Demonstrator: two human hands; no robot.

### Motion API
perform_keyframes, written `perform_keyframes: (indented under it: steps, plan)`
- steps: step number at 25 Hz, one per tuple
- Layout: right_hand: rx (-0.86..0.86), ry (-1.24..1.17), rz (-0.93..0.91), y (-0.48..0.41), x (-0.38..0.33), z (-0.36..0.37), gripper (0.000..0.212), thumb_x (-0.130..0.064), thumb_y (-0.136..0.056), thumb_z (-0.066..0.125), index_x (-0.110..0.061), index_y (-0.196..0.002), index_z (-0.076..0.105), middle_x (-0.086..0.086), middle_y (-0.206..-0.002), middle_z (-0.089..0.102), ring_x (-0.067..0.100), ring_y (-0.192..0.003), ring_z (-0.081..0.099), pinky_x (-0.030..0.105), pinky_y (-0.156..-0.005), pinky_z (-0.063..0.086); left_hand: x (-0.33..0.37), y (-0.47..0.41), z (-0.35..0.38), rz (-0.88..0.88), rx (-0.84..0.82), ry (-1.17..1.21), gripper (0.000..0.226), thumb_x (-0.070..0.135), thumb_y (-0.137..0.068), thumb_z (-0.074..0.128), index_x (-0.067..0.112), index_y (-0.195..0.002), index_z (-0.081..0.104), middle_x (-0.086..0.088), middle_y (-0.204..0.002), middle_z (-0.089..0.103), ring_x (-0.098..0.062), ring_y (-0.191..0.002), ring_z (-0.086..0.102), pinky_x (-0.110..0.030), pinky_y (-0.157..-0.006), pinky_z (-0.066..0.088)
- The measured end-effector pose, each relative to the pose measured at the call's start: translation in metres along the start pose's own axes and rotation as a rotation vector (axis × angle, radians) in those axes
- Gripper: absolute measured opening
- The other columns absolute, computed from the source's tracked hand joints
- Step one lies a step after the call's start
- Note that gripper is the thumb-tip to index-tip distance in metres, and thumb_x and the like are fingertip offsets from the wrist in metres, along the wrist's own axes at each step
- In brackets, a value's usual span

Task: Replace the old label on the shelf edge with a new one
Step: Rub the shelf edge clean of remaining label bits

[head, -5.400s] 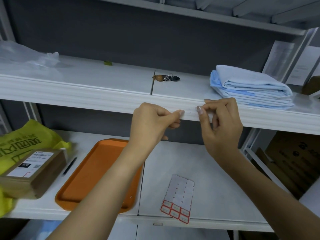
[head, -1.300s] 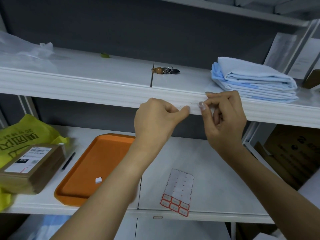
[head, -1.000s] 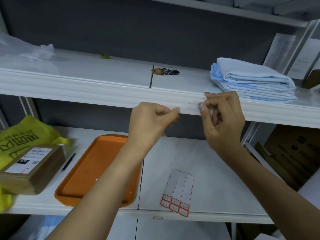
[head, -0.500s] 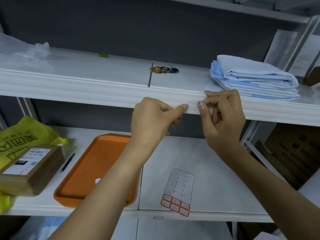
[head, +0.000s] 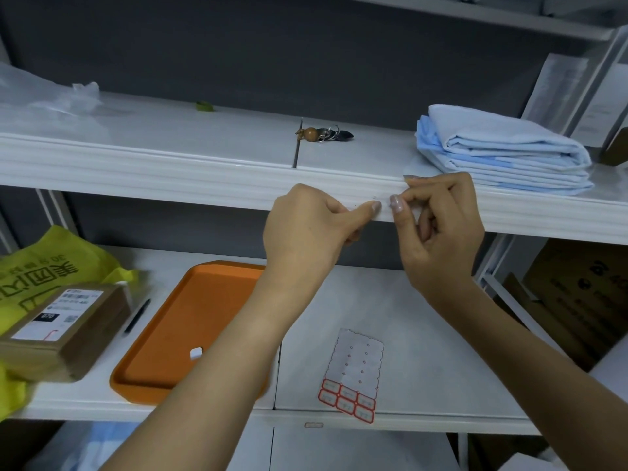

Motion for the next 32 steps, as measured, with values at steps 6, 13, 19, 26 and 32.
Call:
perform_keyframes:
  steps: [6, 13, 19, 26, 32]
  plan:
    - [0.002, -0.010, 0.000, 0.000, -0.002, 0.000, 0.017, -0.012, -0.089, 0.062, 0.003, -0.081, 0.065, 0.020, -0.092, 0.061, 0.002, -0.072, 0.042, 0.008, -0.061, 0.029, 0.014, 0.002, 0.010, -0.013, 0.013, -0.193, 0.068, 0.079, -0.072, 0.055, 0.015, -0.063, 0.076, -0.002, -0.060, 0.071, -0.017, -0.058, 0.068, -0.040, -0.059, 0.058]
    - [-0.022, 0.034, -0.013, -0.001, -0.001, -0.003, 0.019, -0.011, -0.089, 0.062, 0.004, -0.079, 0.065, 0.020, -0.090, 0.061, 0.015, -0.083, 0.059, 0.010, -0.063, 0.034, 0.004, 0.003, 0.006, 0.026, 0.011, -0.101, 0.051, 0.063, -0.079, 0.064, 0.017, -0.062, 0.076, 0.000, -0.058, 0.070, -0.013, -0.056, 0.067, -0.038, -0.060, 0.058]
    - [-0.034, 0.061, -0.014, -0.001, -0.001, -0.003, 0.016, -0.009, -0.088, 0.065, 0.003, -0.079, 0.065, 0.019, -0.088, 0.061, 0.014, -0.095, 0.060, 0.011, -0.062, 0.037, -0.005, 0.005, 0.003, 0.064, 0.019, -0.028, 0.048, 0.055, -0.083, 0.066, 0.012, -0.064, 0.076, -0.004, -0.060, 0.071, -0.019, -0.058, 0.068, -0.040, -0.058, 0.058]
    - [-0.041, 0.069, -0.009, -0.001, -0.002, -0.003, 0.019, -0.013, -0.089, 0.062, 0.003, -0.079, 0.065, 0.020, -0.087, 0.062, 0.018, -0.093, 0.061, 0.009, -0.065, 0.035, 0.002, 0.008, 0.005, 0.088, 0.055, -0.109, 0.041, 0.050, -0.084, 0.063, 0.018, -0.062, 0.075, 0.002, -0.058, 0.069, -0.013, -0.058, 0.065, -0.036, -0.061, 0.056]
    - [-0.046, 0.052, -0.022, -0.001, -0.001, -0.005, 0.016, -0.010, -0.088, 0.064, 0.003, -0.079, 0.065, 0.019, -0.089, 0.062, 0.008, -0.095, 0.055, 0.013, -0.063, 0.038, 0.004, 0.007, 0.005, 0.113, 0.026, -0.121, 0.043, 0.049, -0.083, 0.056, 0.015, -0.063, 0.074, -0.002, -0.059, 0.069, -0.020, -0.060, 0.065, -0.040, -0.060, 0.055]
Point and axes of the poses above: each hand's wrist, its own y-axis away from the middle knuckle, its own z-axis out of the palm, x = y × z, the point moved 1 cm from there along -y, towards the middle knuckle
